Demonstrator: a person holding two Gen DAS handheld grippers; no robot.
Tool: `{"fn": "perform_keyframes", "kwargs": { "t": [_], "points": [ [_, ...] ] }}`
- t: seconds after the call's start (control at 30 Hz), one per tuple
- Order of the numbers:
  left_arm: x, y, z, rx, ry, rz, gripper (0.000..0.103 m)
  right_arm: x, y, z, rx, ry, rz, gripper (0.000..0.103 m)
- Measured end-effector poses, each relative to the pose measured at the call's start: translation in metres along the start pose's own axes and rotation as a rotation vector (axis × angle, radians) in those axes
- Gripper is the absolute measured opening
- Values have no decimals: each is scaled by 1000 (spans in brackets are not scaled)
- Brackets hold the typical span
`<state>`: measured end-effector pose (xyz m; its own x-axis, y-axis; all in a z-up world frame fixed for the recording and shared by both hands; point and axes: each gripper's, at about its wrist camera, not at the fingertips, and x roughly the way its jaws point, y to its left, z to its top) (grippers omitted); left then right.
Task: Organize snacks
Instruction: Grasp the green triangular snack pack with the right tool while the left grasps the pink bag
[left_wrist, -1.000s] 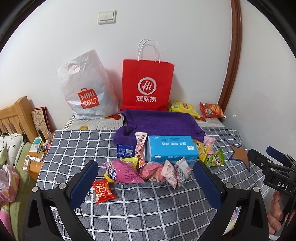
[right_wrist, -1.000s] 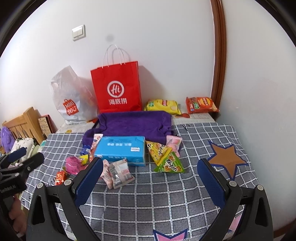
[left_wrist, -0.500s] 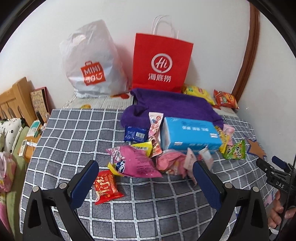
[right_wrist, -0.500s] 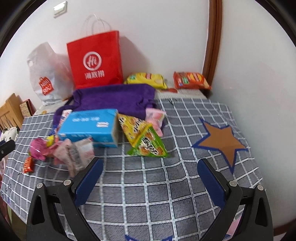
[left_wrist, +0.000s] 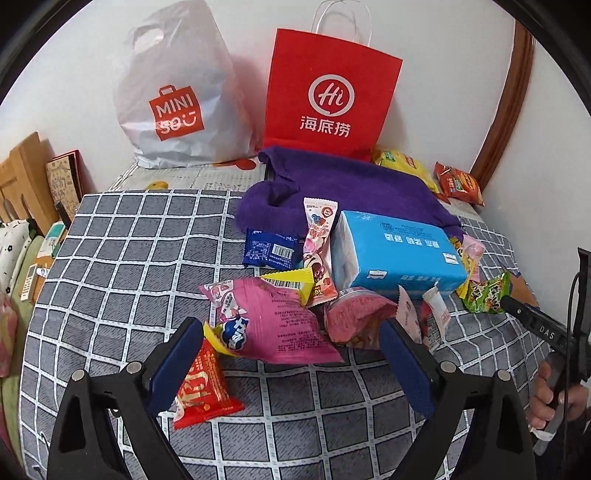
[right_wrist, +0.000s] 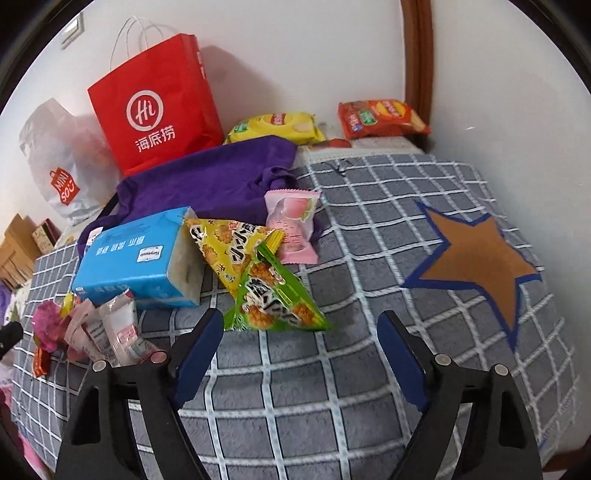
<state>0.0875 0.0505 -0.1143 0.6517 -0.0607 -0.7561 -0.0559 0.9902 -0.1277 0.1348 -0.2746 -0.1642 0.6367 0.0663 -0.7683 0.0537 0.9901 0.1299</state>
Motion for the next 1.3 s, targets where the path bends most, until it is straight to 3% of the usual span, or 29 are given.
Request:
{"fn": "perform_keyframes", "kwargs": {
  "t": [0.37, 0.53, 0.9, 1.1, 1.3],
  "points": [
    [14, 14, 5, -19, 31, 19, 95, 41, 8, 8, -14, 37, 47, 85],
    [15, 25, 5, -26, 38, 37, 95, 58, 10, 2, -35, 70, 37, 70],
    [19, 51, -8, -64, 76, 22, 95, 38, 13, -2, -54, 37, 38, 59],
    [23, 45, -1, -62, 77, -35, 95, 28, 17, -15, -79, 30, 17, 58],
    [42, 36, 10, -42, 105, -35, 95, 16, 18, -31, -92, 50, 16, 58]
  ]
}}
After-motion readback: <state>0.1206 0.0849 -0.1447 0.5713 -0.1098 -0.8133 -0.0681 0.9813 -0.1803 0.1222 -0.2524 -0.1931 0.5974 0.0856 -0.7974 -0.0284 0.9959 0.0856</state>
